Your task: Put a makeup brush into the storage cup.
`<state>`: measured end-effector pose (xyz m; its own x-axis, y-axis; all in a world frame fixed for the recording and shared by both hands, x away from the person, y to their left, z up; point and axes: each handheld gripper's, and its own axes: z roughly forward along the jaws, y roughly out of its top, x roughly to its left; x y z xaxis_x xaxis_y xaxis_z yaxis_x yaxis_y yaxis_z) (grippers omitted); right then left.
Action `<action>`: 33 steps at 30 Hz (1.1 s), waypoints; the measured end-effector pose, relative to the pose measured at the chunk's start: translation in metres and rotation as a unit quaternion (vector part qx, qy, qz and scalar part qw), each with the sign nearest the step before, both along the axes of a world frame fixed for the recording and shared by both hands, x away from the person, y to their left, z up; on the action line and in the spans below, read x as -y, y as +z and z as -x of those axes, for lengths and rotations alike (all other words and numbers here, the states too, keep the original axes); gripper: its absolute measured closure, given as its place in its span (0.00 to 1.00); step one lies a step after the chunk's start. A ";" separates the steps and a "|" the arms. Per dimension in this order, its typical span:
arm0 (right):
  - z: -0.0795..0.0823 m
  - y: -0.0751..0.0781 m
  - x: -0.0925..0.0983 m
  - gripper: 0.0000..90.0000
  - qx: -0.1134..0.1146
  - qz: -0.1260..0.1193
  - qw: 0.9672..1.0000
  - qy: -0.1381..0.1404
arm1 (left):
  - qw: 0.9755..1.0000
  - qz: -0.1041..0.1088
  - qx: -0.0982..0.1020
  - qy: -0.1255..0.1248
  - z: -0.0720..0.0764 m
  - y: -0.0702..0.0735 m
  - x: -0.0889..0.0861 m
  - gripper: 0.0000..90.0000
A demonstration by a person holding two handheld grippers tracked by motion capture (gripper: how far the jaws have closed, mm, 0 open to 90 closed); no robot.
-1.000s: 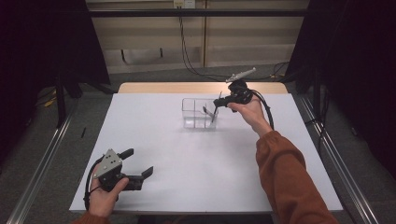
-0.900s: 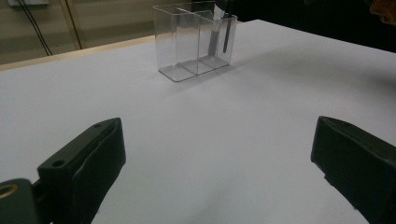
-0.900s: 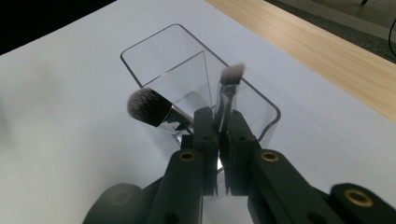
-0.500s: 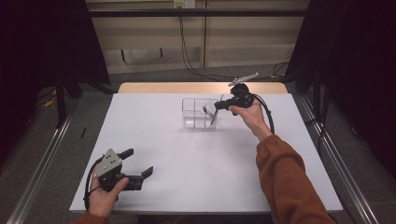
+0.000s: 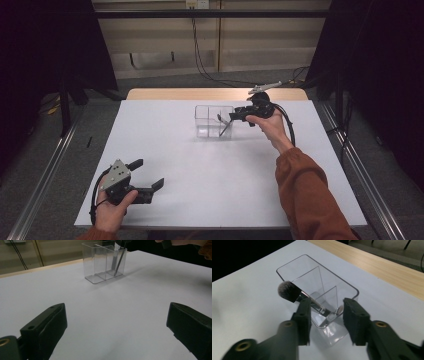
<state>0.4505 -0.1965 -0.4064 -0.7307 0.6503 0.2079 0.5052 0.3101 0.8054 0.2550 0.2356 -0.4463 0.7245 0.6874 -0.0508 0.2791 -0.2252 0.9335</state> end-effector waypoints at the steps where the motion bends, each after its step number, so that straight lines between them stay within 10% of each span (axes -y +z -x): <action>1: 0.000 -0.001 0.001 0.57 0.005 0.002 1.000 -0.004 | 1.000 0.002 0.000 0.000 -0.001 0.000 0.001 0.04; 22: 0.012 -0.013 0.011 0.01 0.030 -0.025 0.998 -0.046 | 1.000 0.009 -0.008 0.014 -0.008 -0.002 -0.001 0.04; 33: 0.028 -0.017 0.012 0.02 0.047 -0.039 0.997 -0.049 | 1.000 0.010 0.001 0.012 -0.003 0.000 -0.002 0.04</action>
<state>0.4225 -0.2085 -0.4237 -0.6834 0.7035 0.1950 0.4516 0.1976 0.8700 0.2577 0.2377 -0.4459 0.7079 0.7035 -0.0630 0.2816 -0.1993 0.9386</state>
